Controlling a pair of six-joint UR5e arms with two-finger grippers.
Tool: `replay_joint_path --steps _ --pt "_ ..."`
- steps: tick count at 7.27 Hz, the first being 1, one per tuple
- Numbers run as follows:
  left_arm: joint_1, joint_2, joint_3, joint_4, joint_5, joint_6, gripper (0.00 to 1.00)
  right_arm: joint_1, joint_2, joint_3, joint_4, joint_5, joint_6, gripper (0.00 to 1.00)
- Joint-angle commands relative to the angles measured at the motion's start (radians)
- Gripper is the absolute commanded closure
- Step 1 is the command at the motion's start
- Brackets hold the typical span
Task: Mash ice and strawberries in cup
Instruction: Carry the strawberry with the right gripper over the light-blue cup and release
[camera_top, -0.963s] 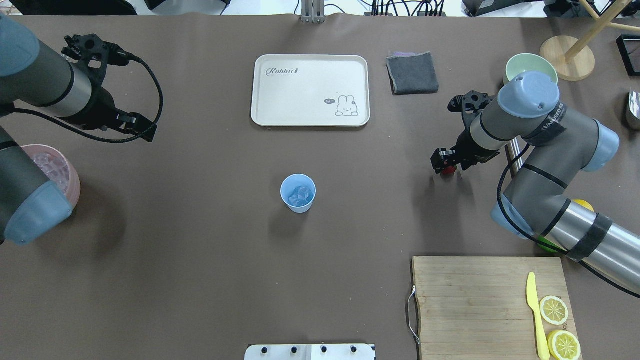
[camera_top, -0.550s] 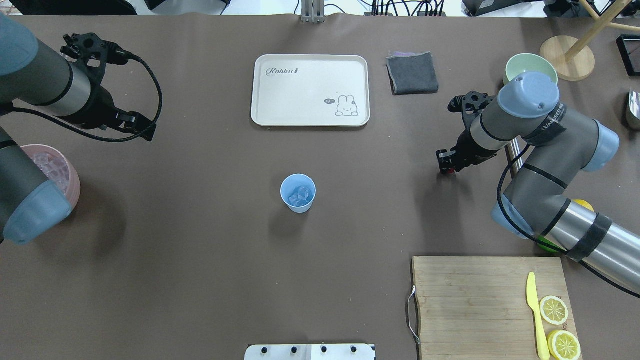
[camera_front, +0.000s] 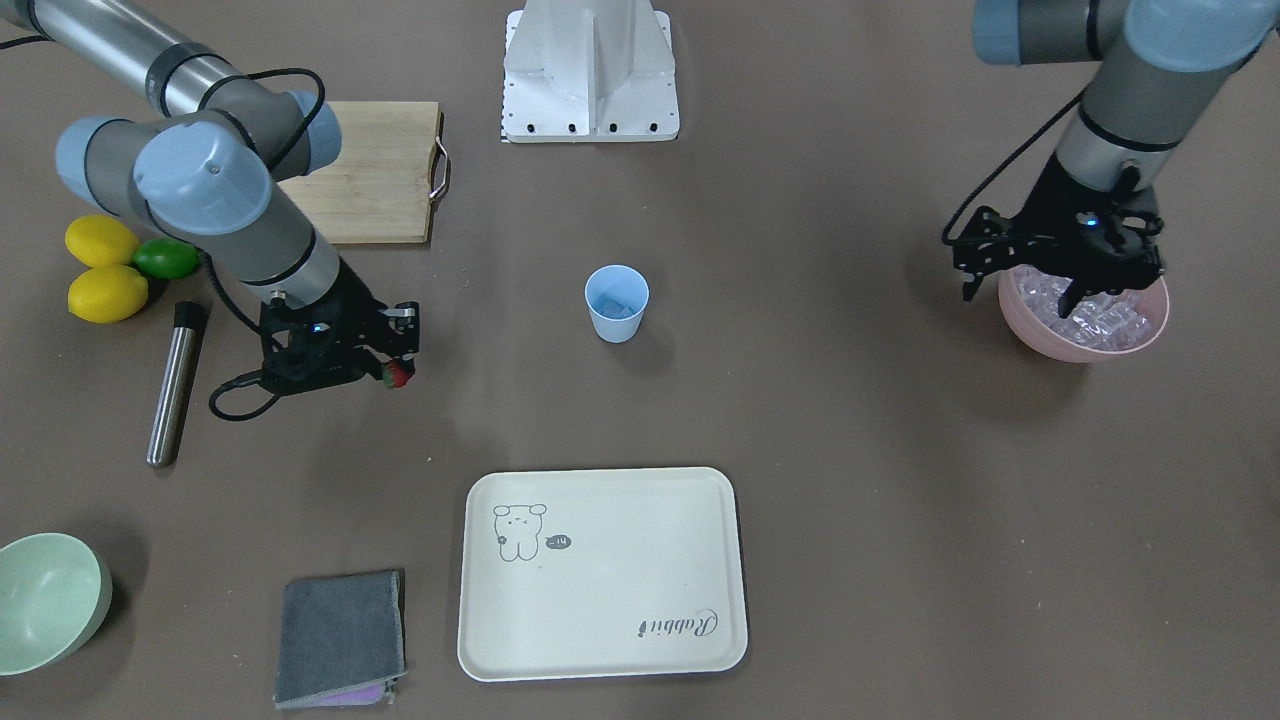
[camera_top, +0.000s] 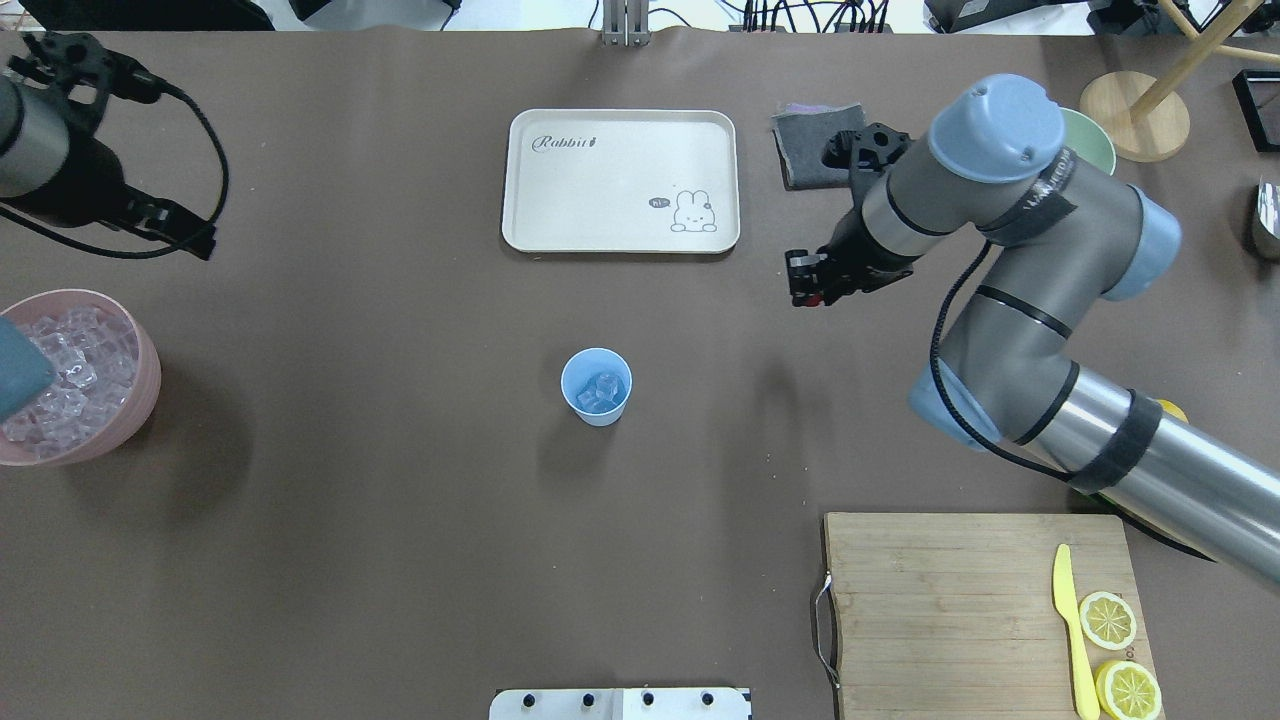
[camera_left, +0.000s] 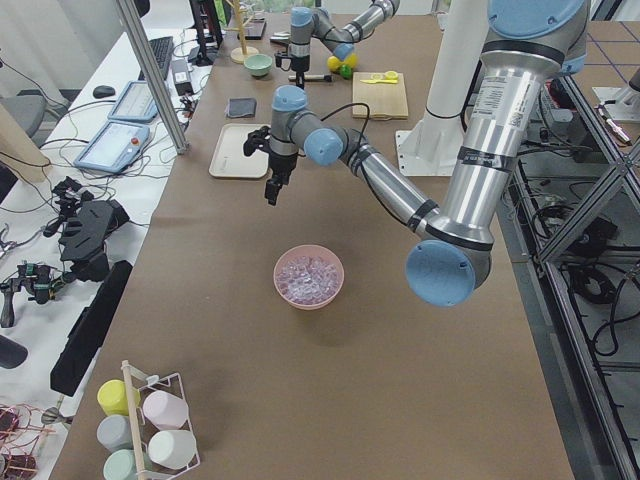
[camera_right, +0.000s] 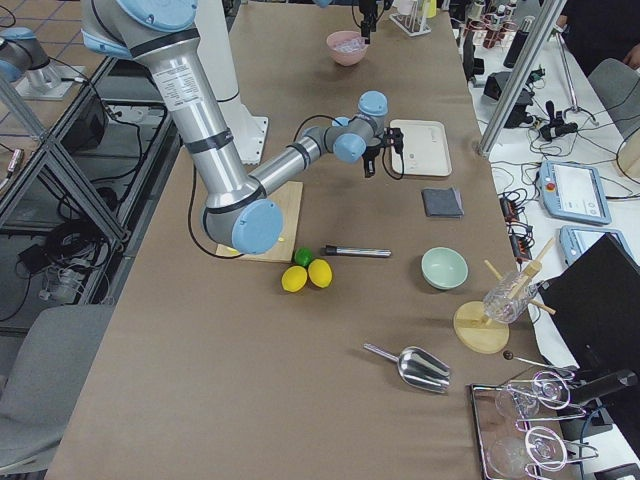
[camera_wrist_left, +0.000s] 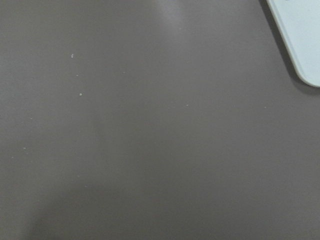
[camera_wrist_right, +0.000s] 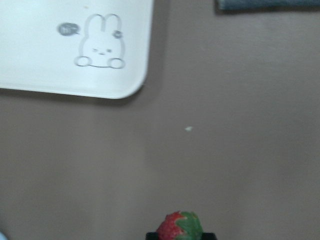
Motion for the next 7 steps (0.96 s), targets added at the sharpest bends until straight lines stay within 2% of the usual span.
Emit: replay_joint_path --steps 1,4,6,7 --pt "-0.143 0.072 0.054 0.0 -0.093 0.197 0.03 -0.094 0.175 -0.003 -0.102 -0.085 0.144 1.0" --pt "-0.156 0.103 0.074 0.0 -0.121 0.224 0.03 -0.17 0.248 -0.021 -0.125 -0.162 0.189 1.0" --pt "-0.156 0.112 0.068 -0.004 -0.118 0.224 0.03 -0.223 0.259 -0.024 -0.121 -0.228 0.242 1.0" --pt "-0.156 0.112 0.072 -0.019 -0.115 0.218 0.03 -0.225 0.266 -0.029 -0.121 -0.233 0.244 1.0"
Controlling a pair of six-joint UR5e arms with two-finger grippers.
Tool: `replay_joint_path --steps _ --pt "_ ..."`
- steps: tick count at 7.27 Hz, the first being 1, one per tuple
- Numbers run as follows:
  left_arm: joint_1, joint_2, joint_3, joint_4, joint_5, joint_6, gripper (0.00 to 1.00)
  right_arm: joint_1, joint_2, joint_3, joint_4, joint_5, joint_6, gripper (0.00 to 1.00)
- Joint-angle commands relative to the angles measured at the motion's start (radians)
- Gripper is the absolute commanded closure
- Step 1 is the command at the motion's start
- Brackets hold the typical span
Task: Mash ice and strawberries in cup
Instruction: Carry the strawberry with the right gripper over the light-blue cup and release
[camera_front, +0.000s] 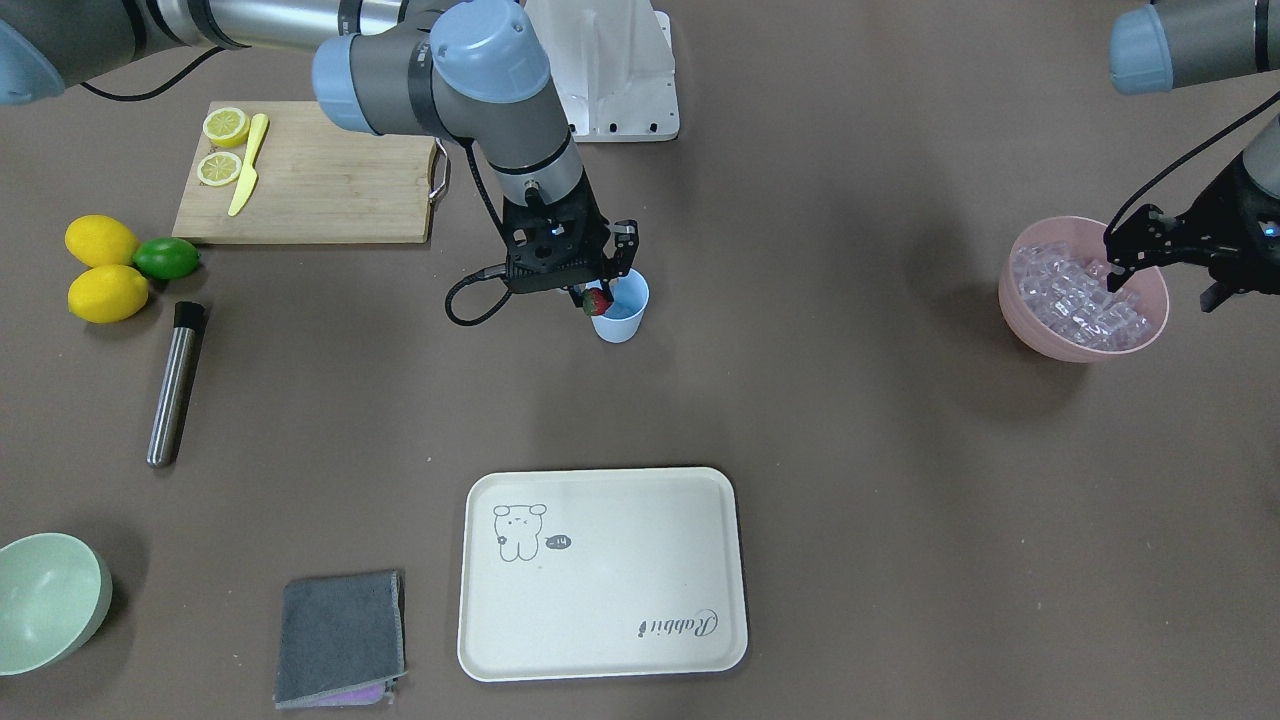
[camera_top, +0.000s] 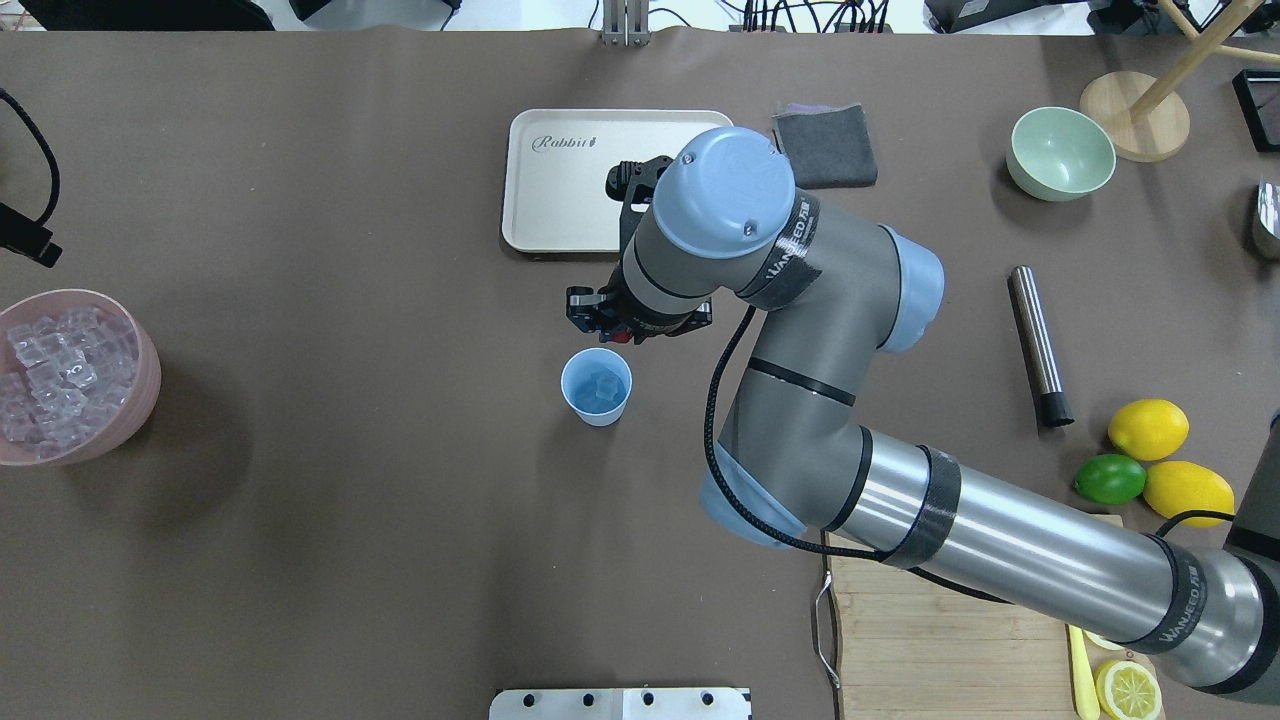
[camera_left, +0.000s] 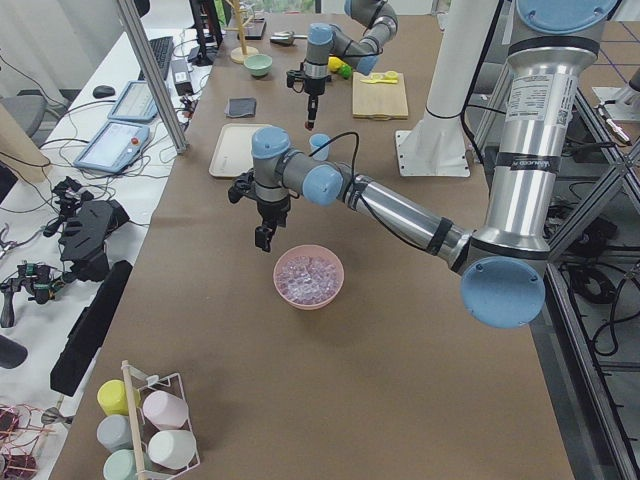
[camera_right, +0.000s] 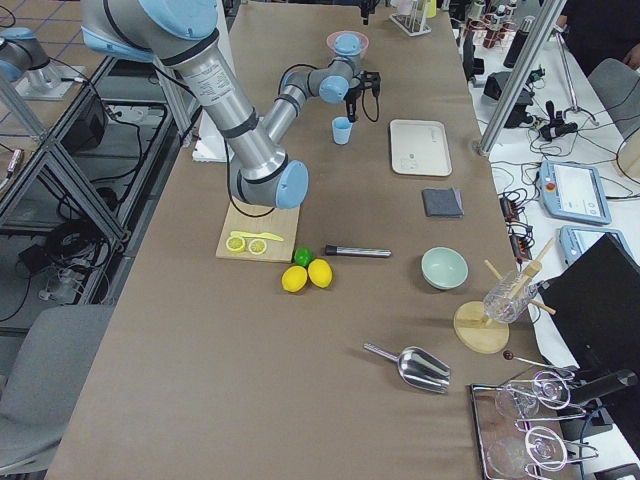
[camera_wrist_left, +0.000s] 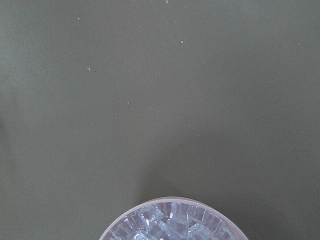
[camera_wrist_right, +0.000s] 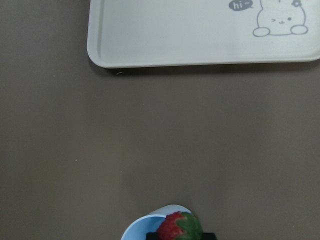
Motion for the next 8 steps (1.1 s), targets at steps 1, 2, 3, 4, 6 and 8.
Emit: replay_joint_path --steps 1,2,3,4,6,8 --pt "0.0 0.004 0.005 -0.025 0.004 -0.008 0.03 -0.026 0.006 -0.007 0.0 -0.024 0.021 1.0" --pt "0.0 0.004 0.004 -0.025 0.004 -0.008 0.03 -0.034 0.002 -0.005 0.0 -0.024 0.021 0.99" --pt "0.0 0.004 0.004 -0.025 0.004 -0.009 0.03 -0.047 -0.001 -0.007 -0.002 -0.03 0.024 0.54" --pt "0.0 0.004 0.002 -0.025 0.004 -0.012 0.03 -0.07 -0.001 -0.007 -0.002 -0.065 0.024 0.01" --pt "0.0 -0.002 0.004 -0.025 0.0 -0.037 0.03 -0.061 -0.003 0.001 -0.008 -0.068 0.024 0.0" --pt "0.0 0.004 -0.001 -0.025 -0.005 -0.097 0.03 0.074 -0.05 0.057 -0.09 0.083 -0.031 0.0"
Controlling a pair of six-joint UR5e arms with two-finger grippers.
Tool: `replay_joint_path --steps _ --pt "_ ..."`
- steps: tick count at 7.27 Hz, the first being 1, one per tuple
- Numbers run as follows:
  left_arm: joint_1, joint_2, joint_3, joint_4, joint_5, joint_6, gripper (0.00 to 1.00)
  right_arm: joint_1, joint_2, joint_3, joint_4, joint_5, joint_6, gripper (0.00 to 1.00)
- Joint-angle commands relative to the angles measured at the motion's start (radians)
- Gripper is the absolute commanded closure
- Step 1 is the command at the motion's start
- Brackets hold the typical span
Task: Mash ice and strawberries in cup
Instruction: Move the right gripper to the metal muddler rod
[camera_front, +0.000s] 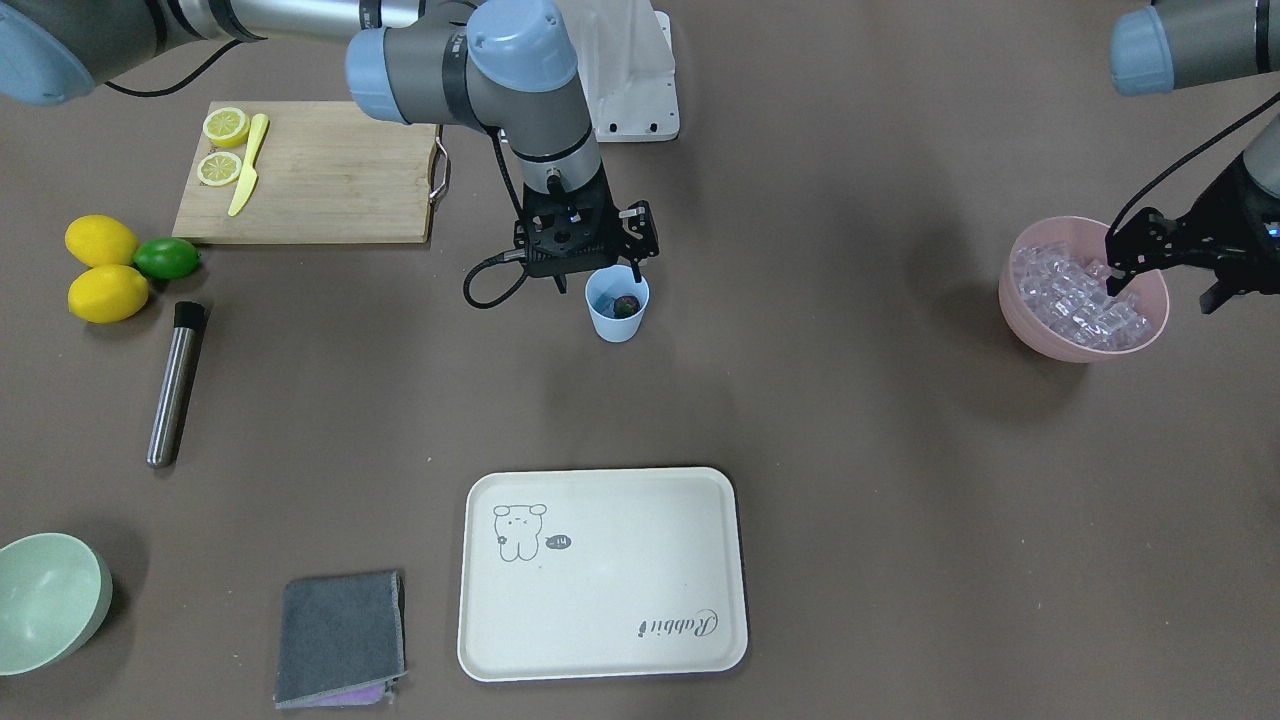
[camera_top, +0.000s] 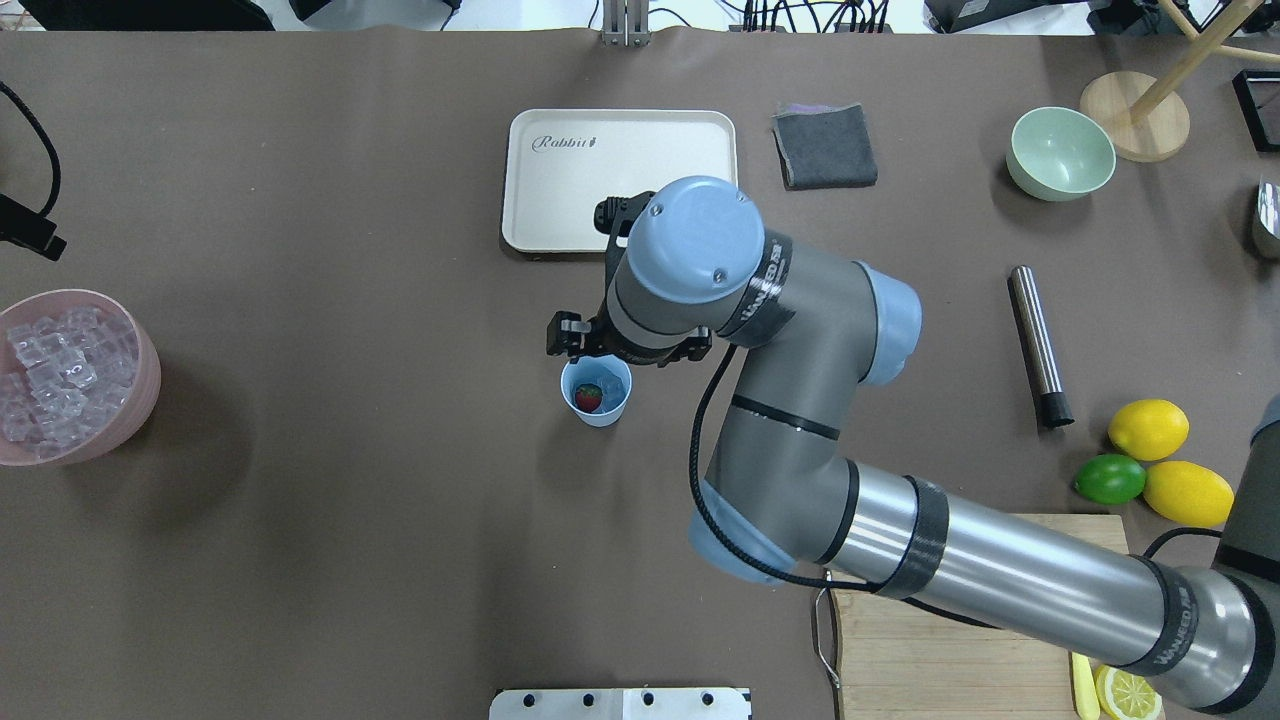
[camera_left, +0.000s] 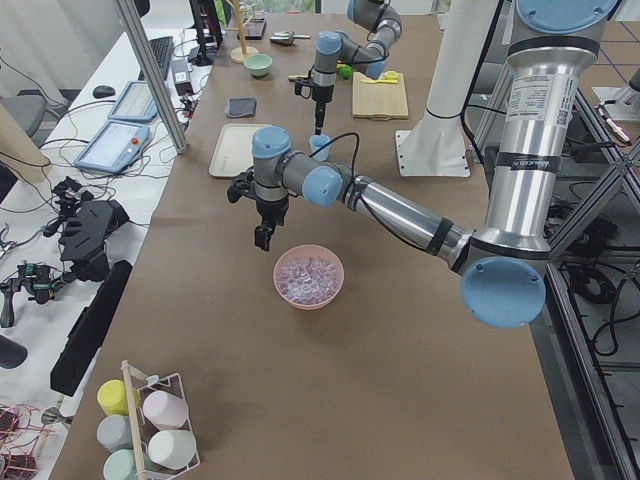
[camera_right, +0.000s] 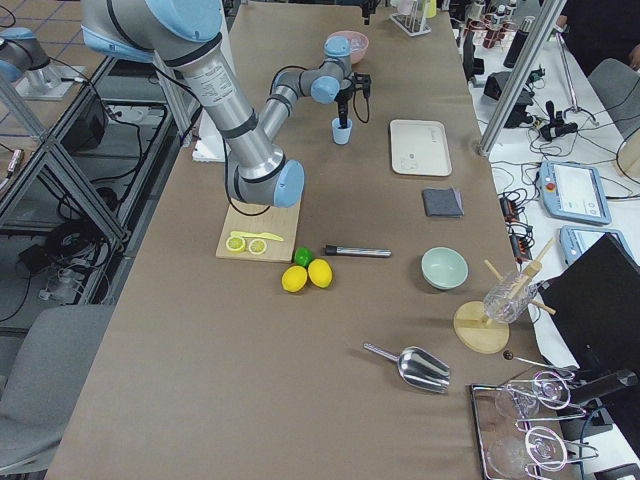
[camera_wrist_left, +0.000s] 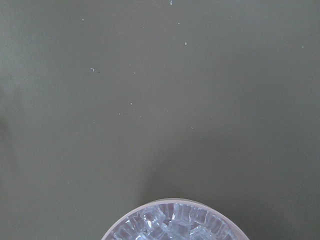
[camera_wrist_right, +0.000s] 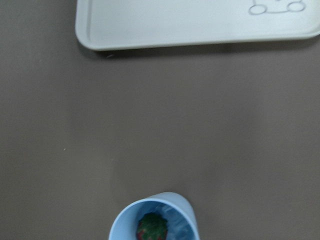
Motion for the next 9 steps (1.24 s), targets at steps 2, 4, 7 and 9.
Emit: replay_joint_path --steps 2,4,7,9 --pt "-0.03 0.016 -0.001 0.002 -0.039 -0.024 0.03 0.222 -0.204 0.102 -0.037 0.151 -0.249 0.0" --pt "-0.043 0.058 -0.045 0.003 -0.044 -0.019 0.03 0.366 -0.319 0.061 -0.031 0.223 -0.412 0.0" --pt "-0.044 0.056 -0.053 0.002 -0.034 -0.026 0.03 0.492 -0.402 -0.063 -0.024 0.323 -0.597 0.0" --pt "-0.081 0.056 -0.062 0.003 -0.031 -0.026 0.03 0.575 -0.427 -0.19 -0.024 0.485 -0.826 0.0"
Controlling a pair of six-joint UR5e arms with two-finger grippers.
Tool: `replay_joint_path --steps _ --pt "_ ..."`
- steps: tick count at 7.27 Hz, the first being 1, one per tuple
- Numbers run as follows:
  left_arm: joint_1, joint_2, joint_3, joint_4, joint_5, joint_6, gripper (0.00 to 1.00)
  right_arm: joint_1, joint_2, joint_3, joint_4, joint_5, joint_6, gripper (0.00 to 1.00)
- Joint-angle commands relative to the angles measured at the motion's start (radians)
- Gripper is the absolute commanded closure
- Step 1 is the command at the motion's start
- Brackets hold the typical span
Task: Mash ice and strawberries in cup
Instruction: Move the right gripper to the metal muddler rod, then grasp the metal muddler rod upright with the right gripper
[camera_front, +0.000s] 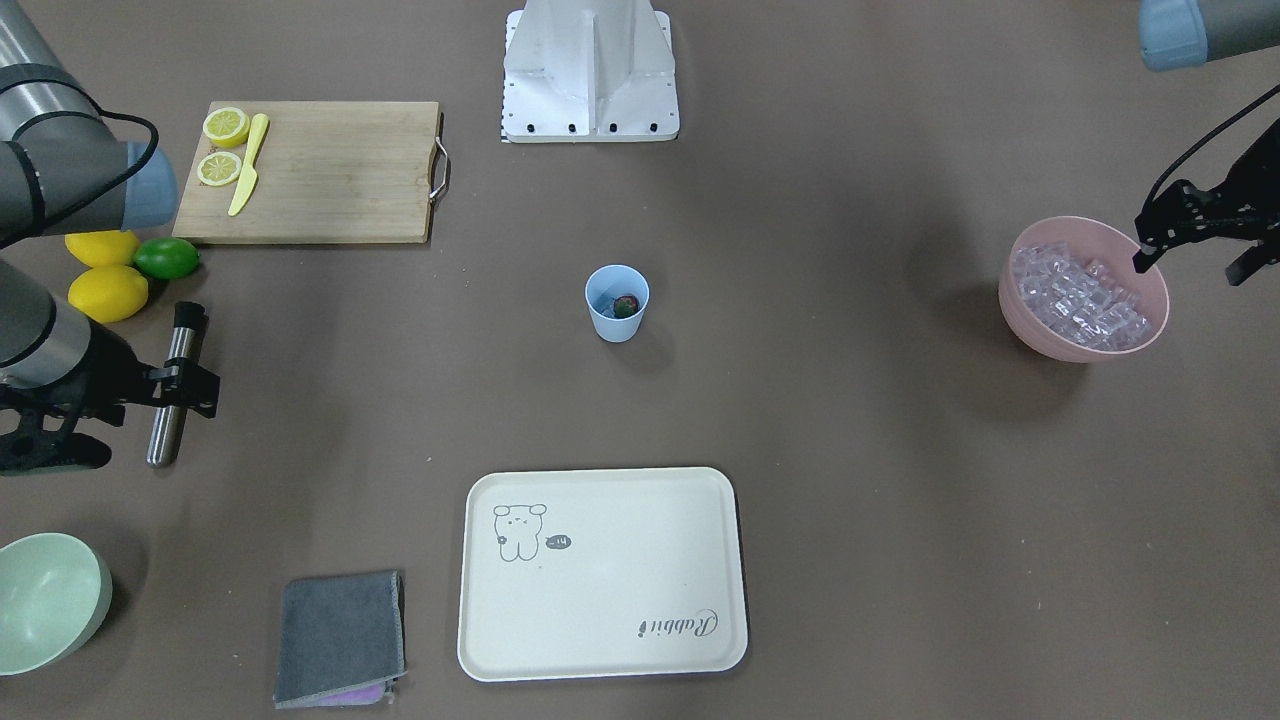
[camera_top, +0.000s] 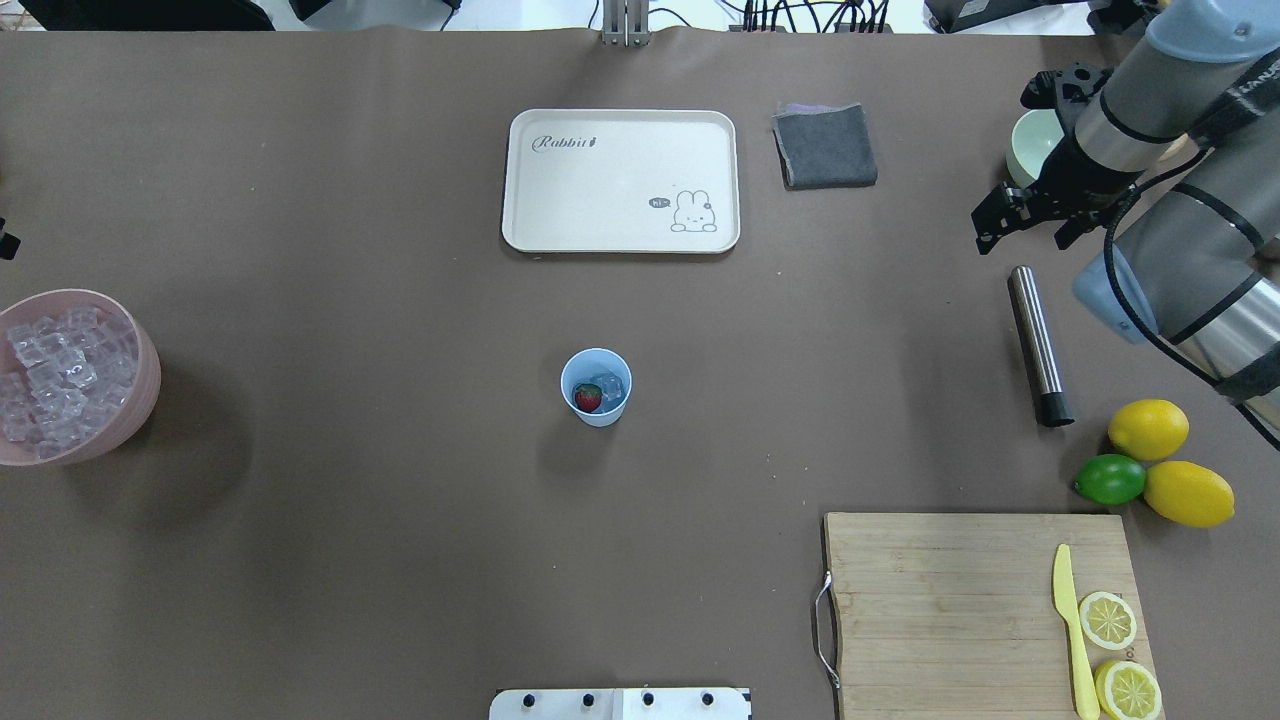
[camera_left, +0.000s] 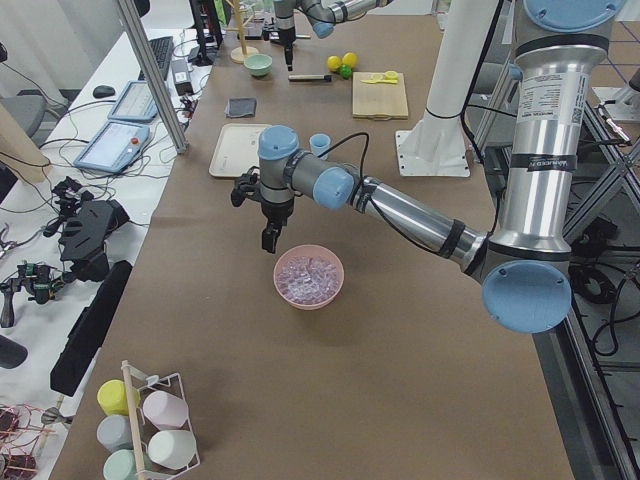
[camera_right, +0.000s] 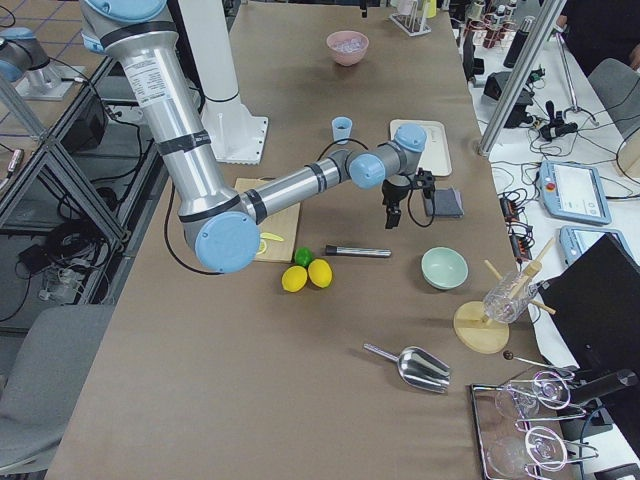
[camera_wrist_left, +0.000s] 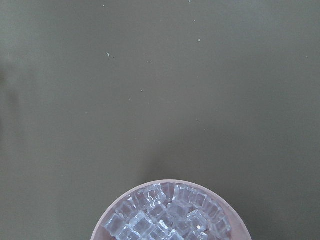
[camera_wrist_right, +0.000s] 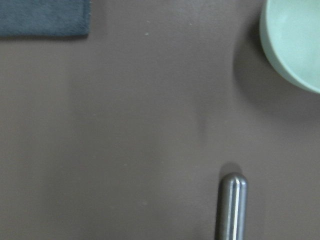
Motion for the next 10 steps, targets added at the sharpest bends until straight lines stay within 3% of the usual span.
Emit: replay_joint_path --steps 1,3,6,7,8,9,10 --pt "-0.027 0.0 -0.011 0.0 0.004 -0.002 0.03 0.052 -0.016 -0.115 0.001 0.107 -0.121 0.0" --pt "-0.029 0.0 -0.031 0.001 0.004 -0.023 0.03 0.045 -0.004 -0.147 0.002 0.11 -0.069 0.01" --pt "-0.029 -0.002 -0.029 0.003 0.006 -0.023 0.03 -0.026 0.005 -0.224 0.109 0.087 -0.037 0.02" --pt "-0.029 -0.002 -0.029 0.003 0.006 -0.023 0.03 -0.044 0.005 -0.224 0.126 0.044 -0.029 0.1" --pt "-0.029 -0.002 -0.029 0.003 0.006 -0.023 0.03 -0.044 -0.004 -0.224 0.128 0.045 -0.032 0.4" --pt "-0.029 -0.002 -0.029 0.001 0.006 -0.023 0.03 -0.044 -0.007 -0.222 0.129 0.048 -0.047 0.99" --pt "-0.029 -0.003 -0.031 0.003 0.006 -0.023 0.03 -0.043 -0.009 -0.221 0.129 0.051 -0.05 1.0"
